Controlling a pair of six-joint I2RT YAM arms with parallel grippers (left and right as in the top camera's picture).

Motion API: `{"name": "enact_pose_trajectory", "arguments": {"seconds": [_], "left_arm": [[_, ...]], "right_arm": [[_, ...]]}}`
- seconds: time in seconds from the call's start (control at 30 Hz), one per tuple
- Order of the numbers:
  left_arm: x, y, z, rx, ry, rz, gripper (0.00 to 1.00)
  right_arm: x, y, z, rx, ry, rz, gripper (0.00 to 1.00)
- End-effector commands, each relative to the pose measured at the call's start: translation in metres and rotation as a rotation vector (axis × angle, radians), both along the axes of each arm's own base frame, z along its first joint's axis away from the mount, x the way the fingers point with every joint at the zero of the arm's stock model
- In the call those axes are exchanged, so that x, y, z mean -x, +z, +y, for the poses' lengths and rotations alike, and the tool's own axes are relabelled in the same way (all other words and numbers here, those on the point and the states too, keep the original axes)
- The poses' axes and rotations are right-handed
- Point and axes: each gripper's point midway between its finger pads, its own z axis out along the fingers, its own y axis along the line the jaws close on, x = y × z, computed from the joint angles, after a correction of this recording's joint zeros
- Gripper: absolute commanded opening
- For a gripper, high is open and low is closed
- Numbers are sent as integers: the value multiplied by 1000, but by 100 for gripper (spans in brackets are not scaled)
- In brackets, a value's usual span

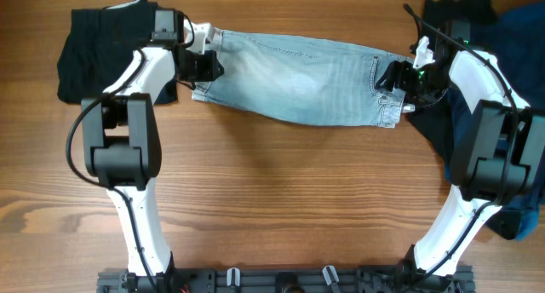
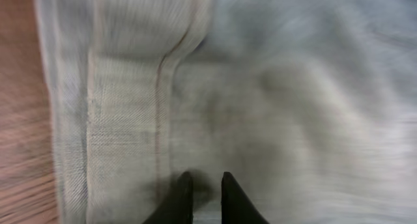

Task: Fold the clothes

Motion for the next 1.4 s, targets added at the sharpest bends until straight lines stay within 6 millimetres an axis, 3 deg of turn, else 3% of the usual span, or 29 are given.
{"name": "enact_pose_trajectory", "arguments": {"seconds": [0.0, 0.17, 0.37, 0.57, 1.0, 1.13, 1.2, 1.3, 1.37], "left_arm": [[8, -26, 1, -19, -7, 51, 11], [11, -36, 0, -19, -8, 74, 9], [10, -38, 2, -38, -2, 71, 8], [9, -38, 3, -40, -1, 69, 8], [9, -38, 3, -41, -1, 68, 8], [10, -38, 3, -44, 0, 74, 8], [10, -38, 3, -44, 0, 75, 8], [11, -38, 4, -44, 0, 75, 8], [11, -39, 4, -44, 0, 78, 8]], "right_arm": [[2, 4, 4, -22, 1, 2, 84], [-1, 4, -5, 25, -11, -12, 92], [-1, -2, -29, 168, -37, 1, 92], [-3, -4, -31, 180, -38, -4, 93], [-3, -31, 20, 79, 32, -7, 91], [0, -39, 26, 72, -6, 6, 78], [1, -40, 25, 73, -8, 10, 60], [3, -40, 20, 70, -24, 20, 23], [6, -39, 11, 65, -58, 39, 11]]}}
